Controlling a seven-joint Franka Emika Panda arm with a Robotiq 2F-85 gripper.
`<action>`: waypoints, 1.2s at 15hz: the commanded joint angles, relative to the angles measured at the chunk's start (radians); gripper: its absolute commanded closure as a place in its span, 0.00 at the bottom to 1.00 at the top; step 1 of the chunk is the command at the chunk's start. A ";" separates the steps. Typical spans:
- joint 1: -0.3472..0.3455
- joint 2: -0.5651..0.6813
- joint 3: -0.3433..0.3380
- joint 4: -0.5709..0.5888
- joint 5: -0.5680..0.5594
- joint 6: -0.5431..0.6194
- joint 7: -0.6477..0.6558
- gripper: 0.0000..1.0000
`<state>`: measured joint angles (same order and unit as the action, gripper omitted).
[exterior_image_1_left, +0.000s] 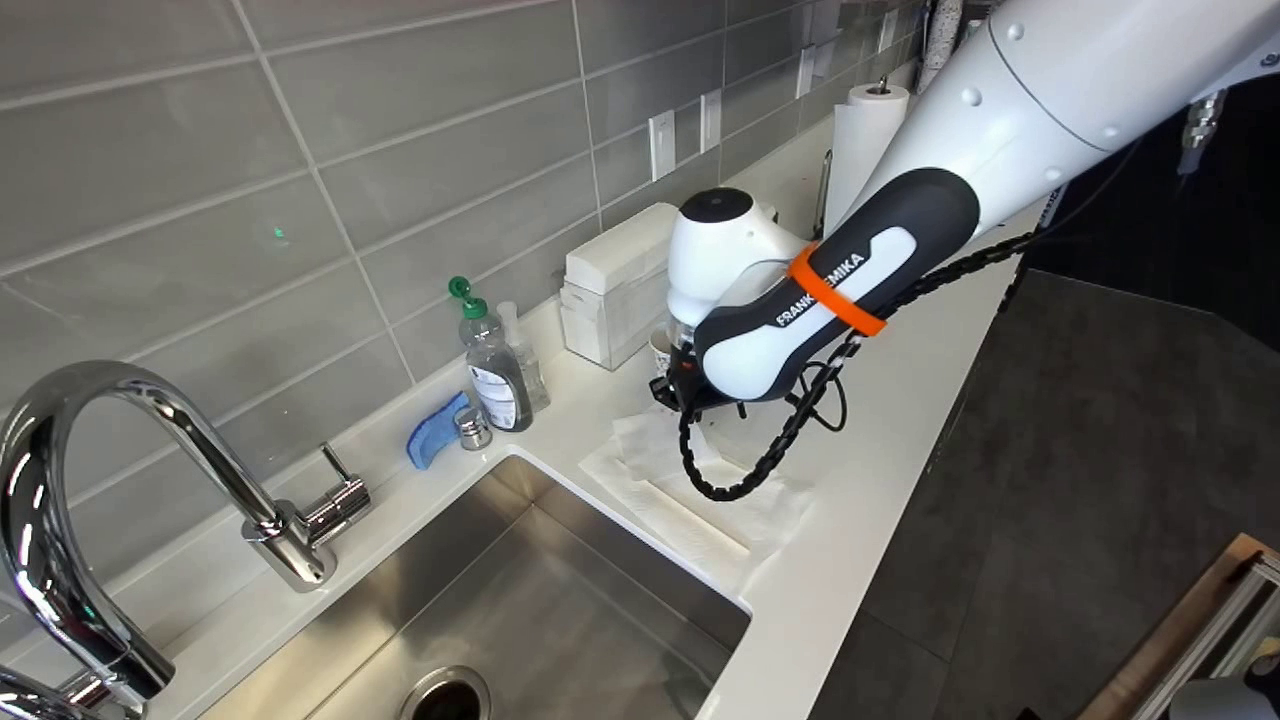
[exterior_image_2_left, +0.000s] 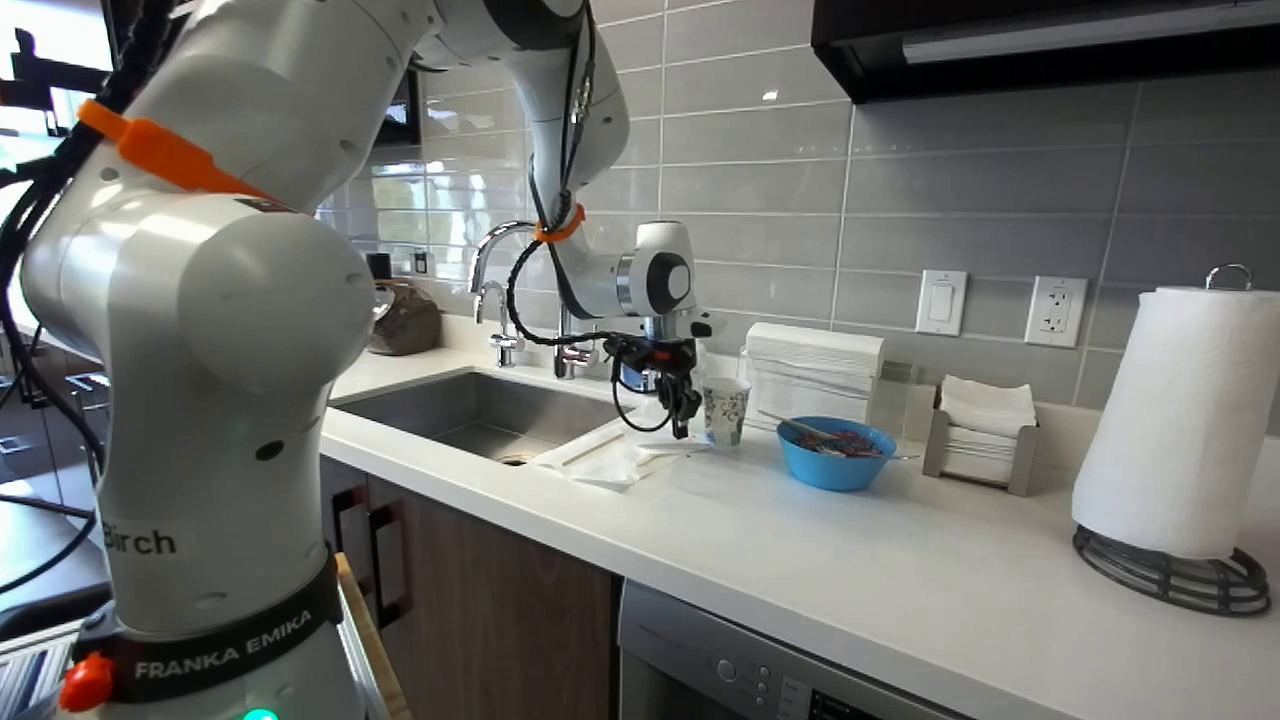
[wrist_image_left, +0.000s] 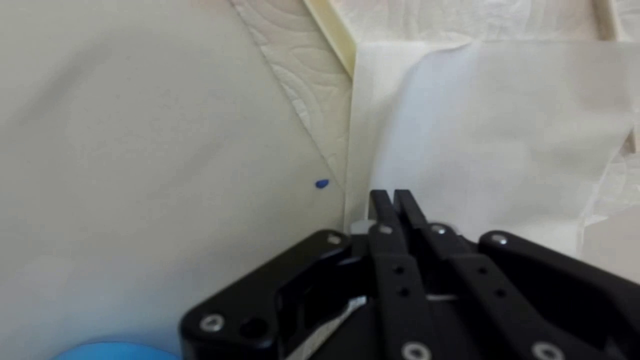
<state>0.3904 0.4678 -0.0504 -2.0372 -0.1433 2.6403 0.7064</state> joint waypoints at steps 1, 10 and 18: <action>-0.001 -0.025 0.008 0.001 -0.007 -0.071 0.009 0.99; -0.004 -0.089 0.007 0.014 -0.011 -0.094 0.049 0.99; -0.043 -0.166 0.040 0.038 0.011 -0.114 0.155 0.99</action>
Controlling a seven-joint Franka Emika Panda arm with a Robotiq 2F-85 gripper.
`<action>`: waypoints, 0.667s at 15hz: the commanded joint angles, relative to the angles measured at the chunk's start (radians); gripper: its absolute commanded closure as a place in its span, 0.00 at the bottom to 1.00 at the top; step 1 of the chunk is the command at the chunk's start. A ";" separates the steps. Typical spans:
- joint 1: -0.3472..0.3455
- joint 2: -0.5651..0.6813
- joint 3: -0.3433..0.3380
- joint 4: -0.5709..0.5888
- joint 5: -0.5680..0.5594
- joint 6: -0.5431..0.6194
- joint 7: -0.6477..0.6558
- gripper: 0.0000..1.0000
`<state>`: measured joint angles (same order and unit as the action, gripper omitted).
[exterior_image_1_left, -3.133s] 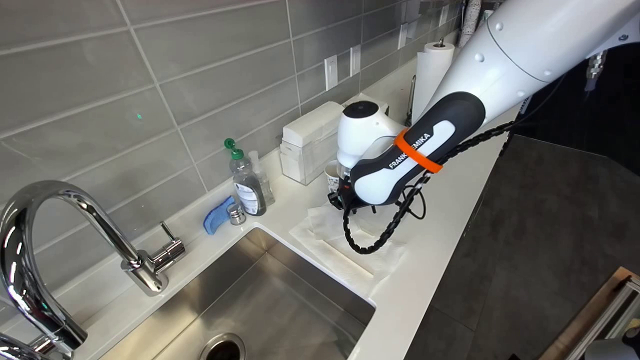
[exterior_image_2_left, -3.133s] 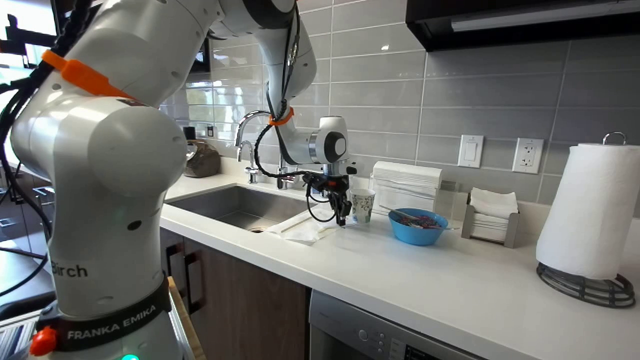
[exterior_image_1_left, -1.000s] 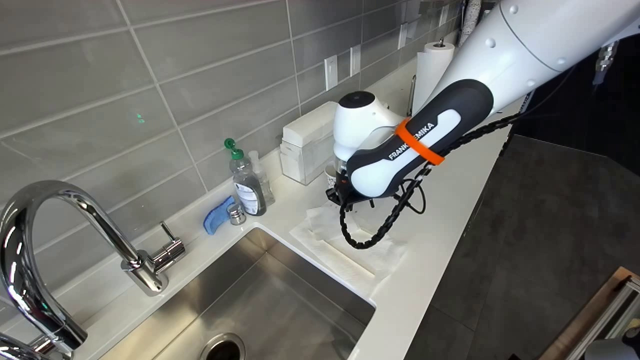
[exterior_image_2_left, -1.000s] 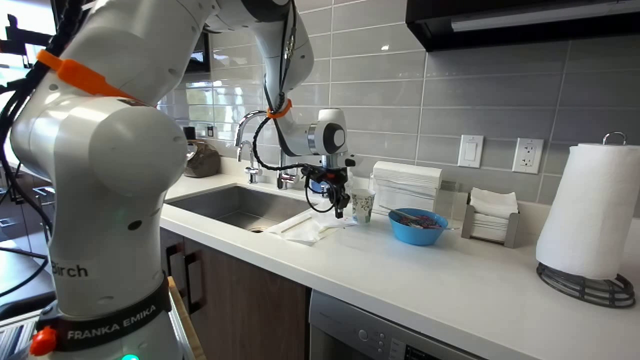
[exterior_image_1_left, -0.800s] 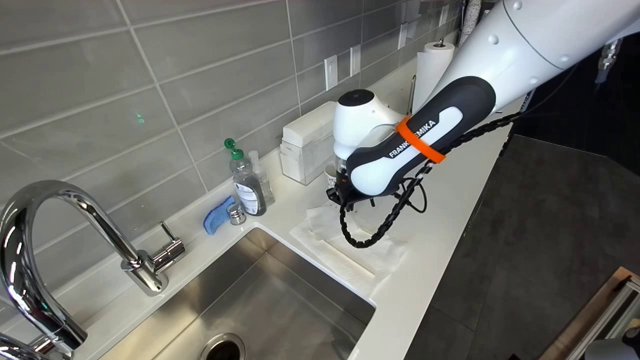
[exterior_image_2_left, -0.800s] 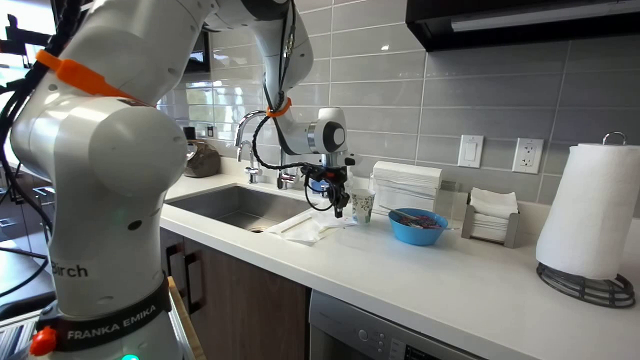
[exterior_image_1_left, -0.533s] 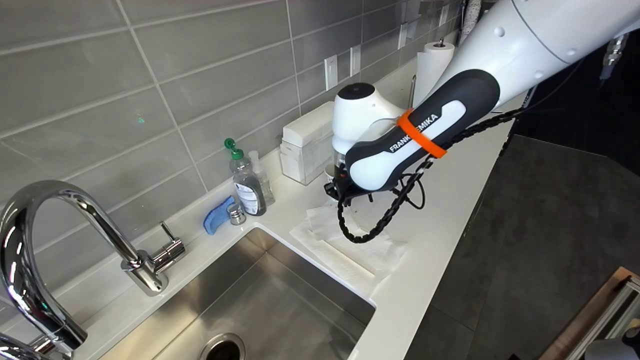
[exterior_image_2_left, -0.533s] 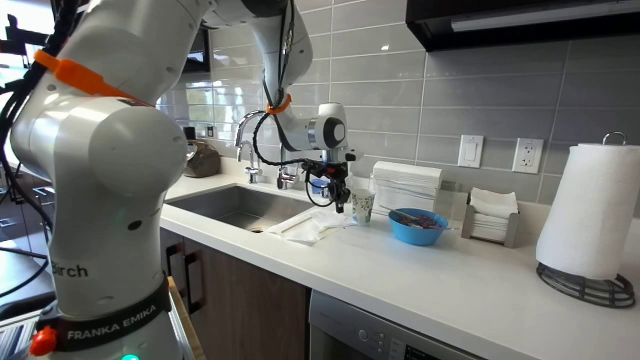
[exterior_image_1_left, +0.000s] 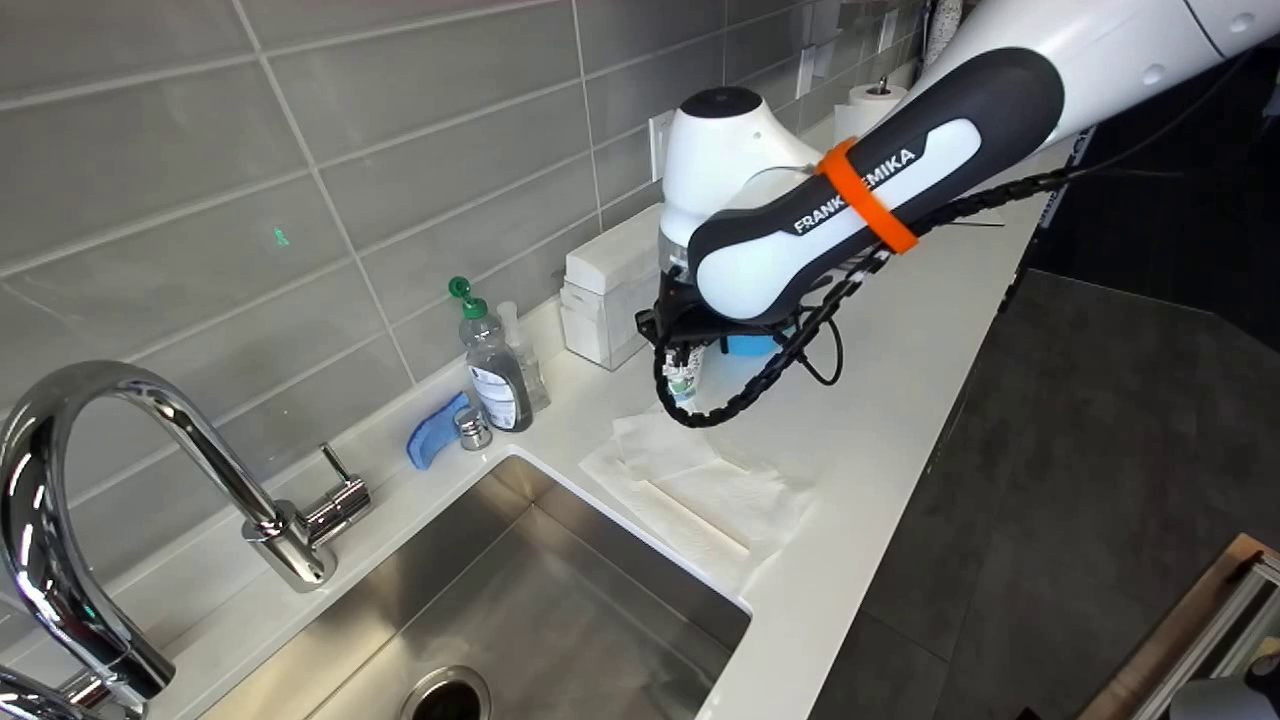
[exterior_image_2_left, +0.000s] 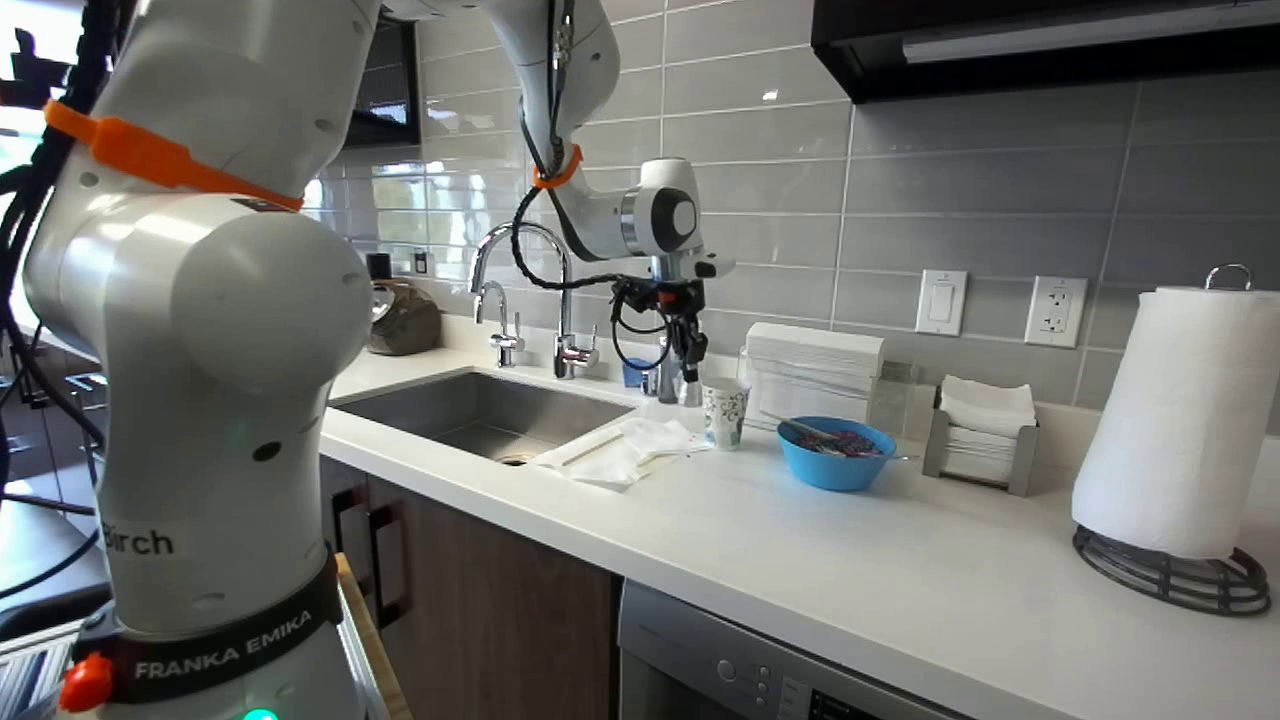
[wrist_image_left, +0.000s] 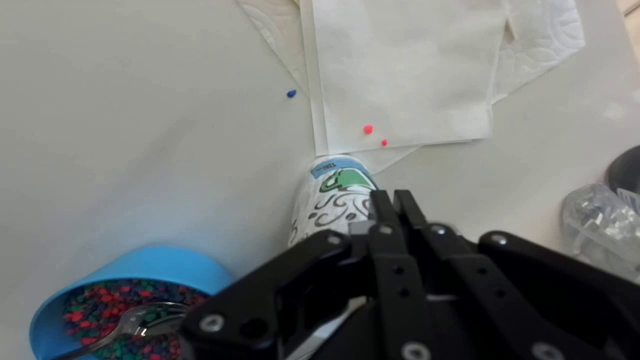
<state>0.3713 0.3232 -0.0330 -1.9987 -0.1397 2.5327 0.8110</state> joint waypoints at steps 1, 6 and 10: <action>-0.026 -0.023 0.020 0.001 -0.004 0.007 0.066 0.99; -0.030 0.001 0.000 0.000 -0.079 0.082 0.106 0.99; -0.025 0.028 -0.019 -0.001 -0.129 0.139 0.123 0.99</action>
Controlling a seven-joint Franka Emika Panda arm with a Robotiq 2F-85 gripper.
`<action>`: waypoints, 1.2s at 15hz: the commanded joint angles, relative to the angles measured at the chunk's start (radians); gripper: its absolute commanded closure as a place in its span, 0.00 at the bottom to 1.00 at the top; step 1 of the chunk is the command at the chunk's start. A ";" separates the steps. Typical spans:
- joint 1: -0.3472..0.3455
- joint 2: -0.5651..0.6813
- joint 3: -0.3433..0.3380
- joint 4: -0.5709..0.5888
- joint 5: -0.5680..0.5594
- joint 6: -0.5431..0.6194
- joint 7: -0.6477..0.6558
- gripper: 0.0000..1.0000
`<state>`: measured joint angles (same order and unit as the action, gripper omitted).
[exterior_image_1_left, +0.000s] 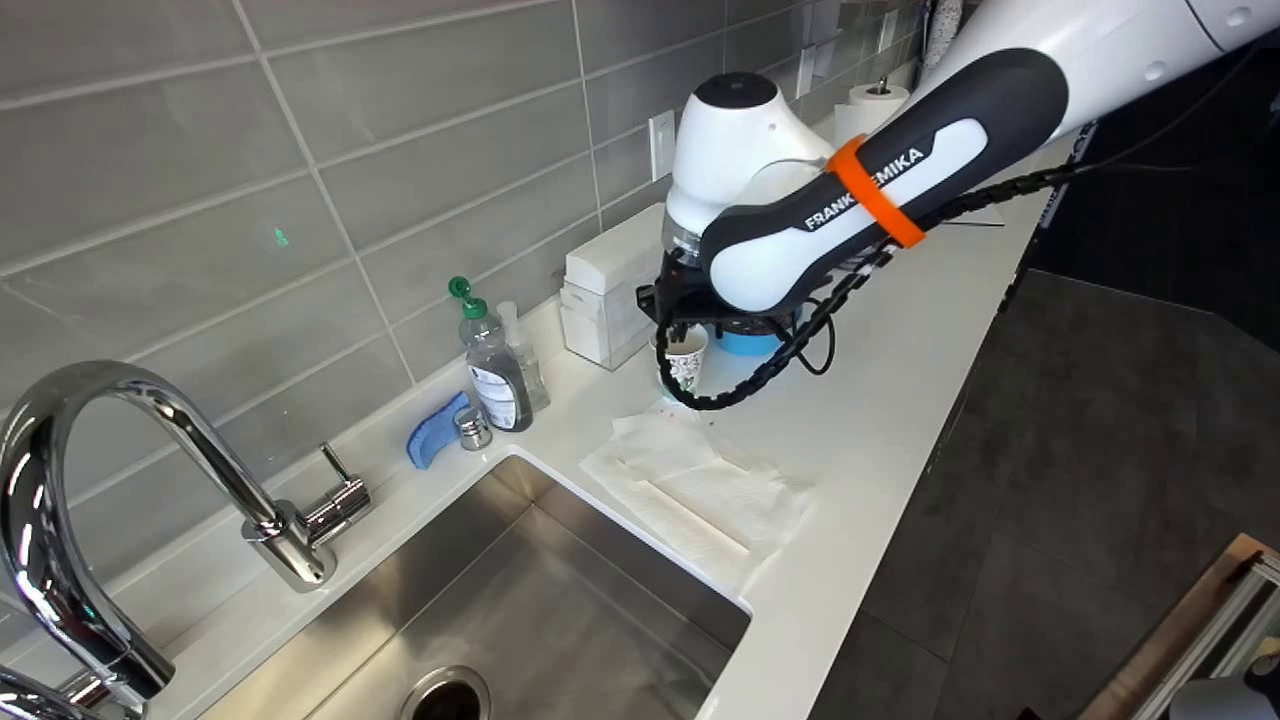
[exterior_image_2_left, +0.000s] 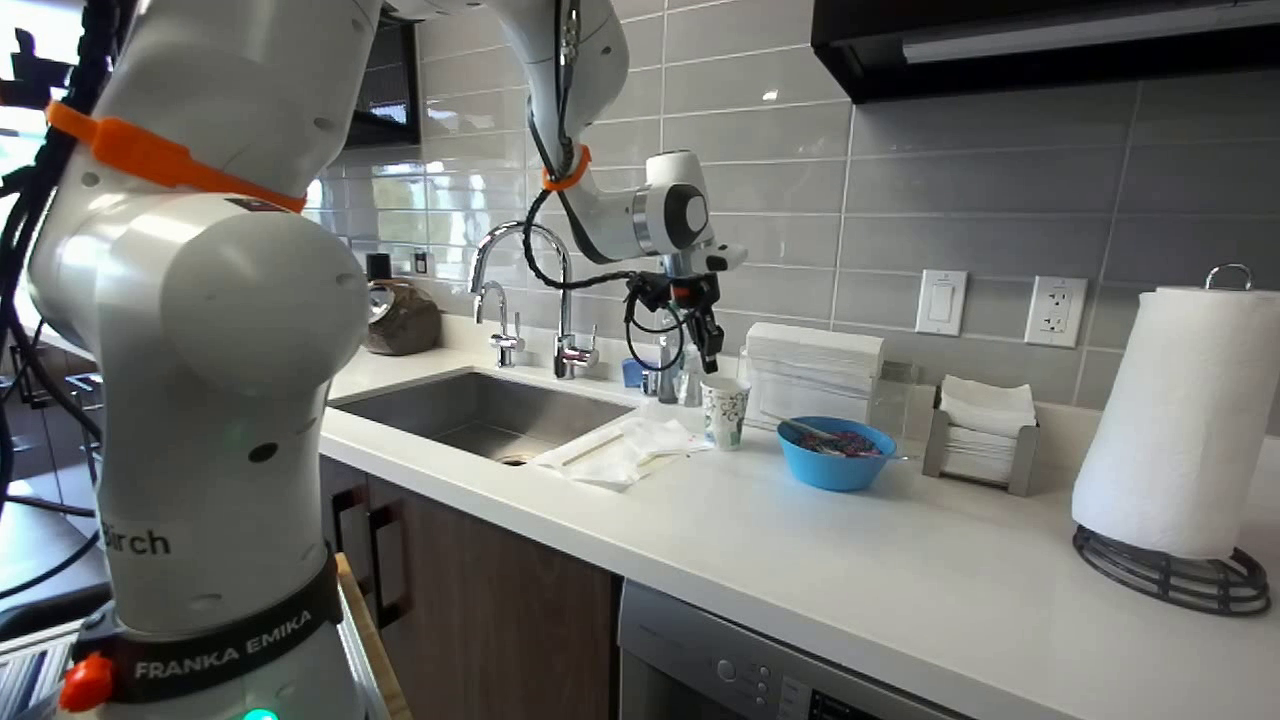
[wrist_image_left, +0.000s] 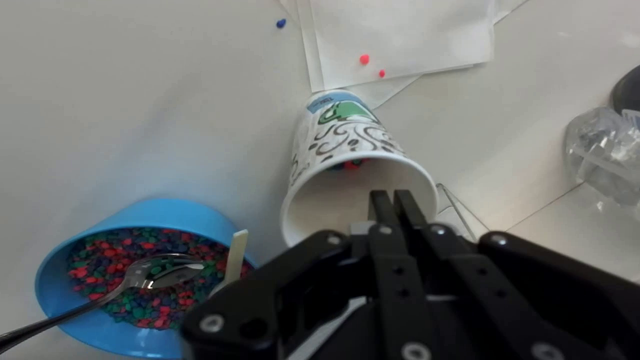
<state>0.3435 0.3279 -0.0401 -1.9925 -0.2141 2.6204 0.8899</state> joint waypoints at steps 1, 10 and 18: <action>0.008 0.030 -0.020 -0.008 -0.071 0.067 0.051 0.95; 0.008 -0.022 -0.004 -0.037 -0.069 0.093 0.016 0.23; -0.136 -0.369 0.255 -0.282 0.320 -0.149 -0.563 0.00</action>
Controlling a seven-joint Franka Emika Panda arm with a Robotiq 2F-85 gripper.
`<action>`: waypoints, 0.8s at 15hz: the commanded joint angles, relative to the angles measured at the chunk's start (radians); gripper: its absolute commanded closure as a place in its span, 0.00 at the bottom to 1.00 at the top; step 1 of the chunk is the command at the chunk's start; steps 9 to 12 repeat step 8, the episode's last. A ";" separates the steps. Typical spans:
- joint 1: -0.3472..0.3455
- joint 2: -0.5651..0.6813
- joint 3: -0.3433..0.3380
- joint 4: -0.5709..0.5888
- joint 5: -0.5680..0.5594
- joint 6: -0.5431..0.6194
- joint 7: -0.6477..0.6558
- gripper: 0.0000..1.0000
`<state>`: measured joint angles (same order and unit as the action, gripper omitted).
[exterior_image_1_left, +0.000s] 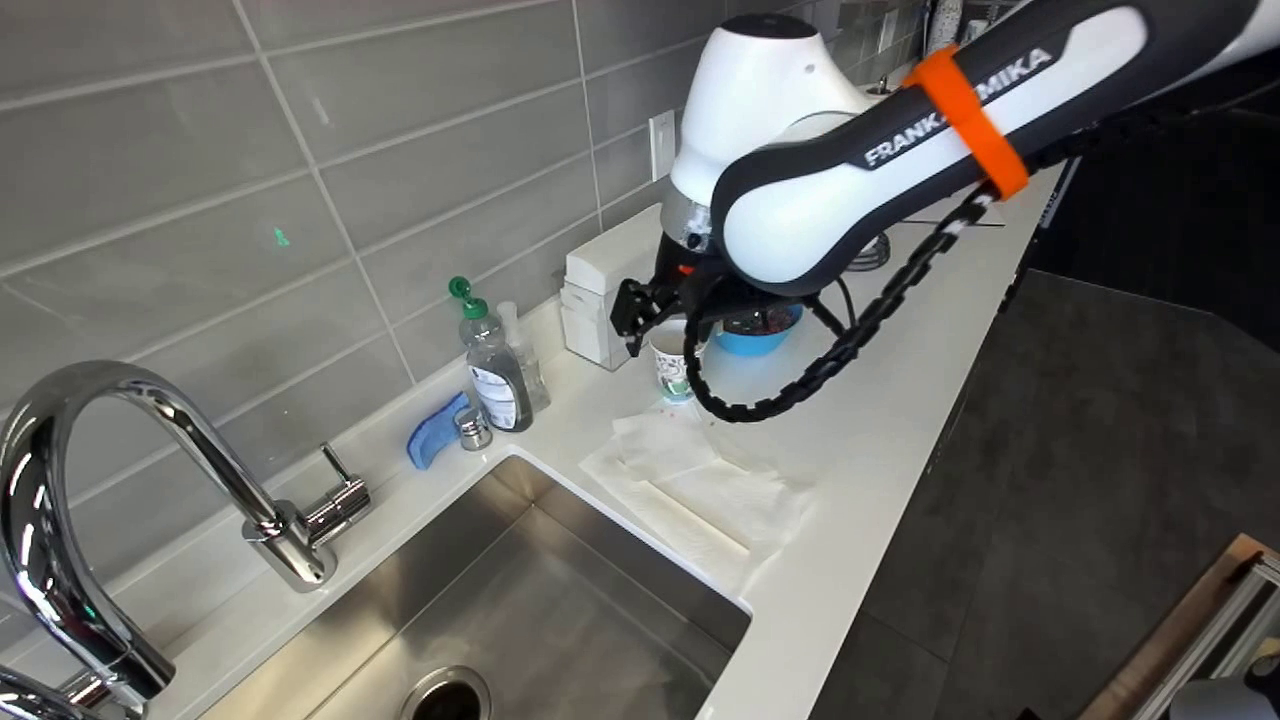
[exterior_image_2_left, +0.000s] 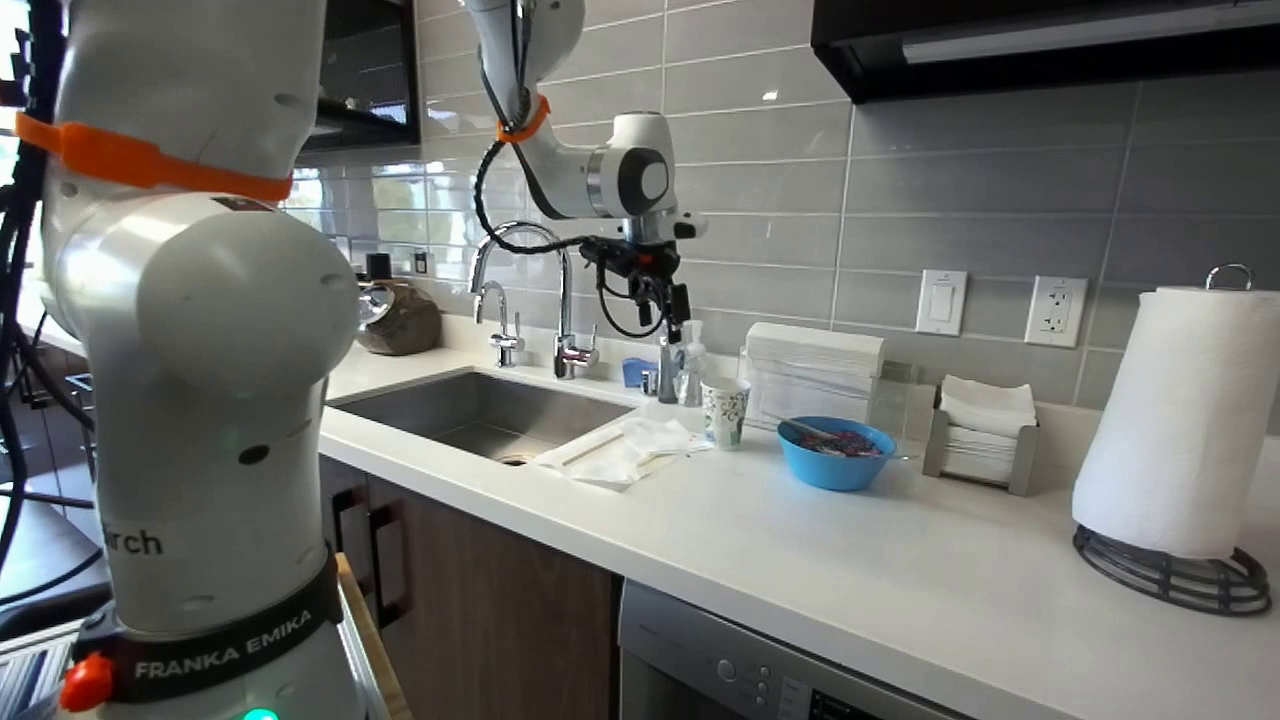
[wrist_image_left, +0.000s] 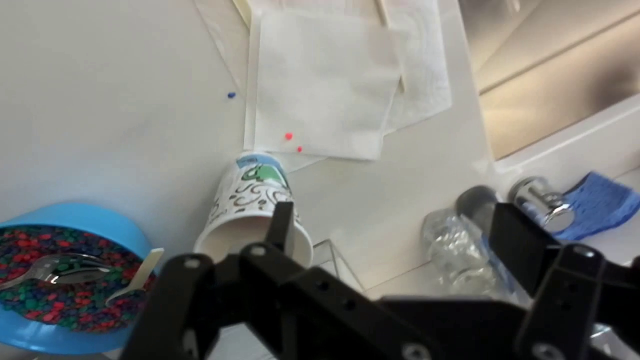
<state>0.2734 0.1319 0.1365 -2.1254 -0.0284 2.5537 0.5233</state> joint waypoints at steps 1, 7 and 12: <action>-0.044 -0.218 0.060 -0.178 0.181 -0.118 -0.268 0.00; -0.040 -0.327 0.051 -0.215 0.273 -0.251 -0.441 0.00; -0.039 -0.347 0.049 -0.230 0.278 -0.252 -0.453 0.00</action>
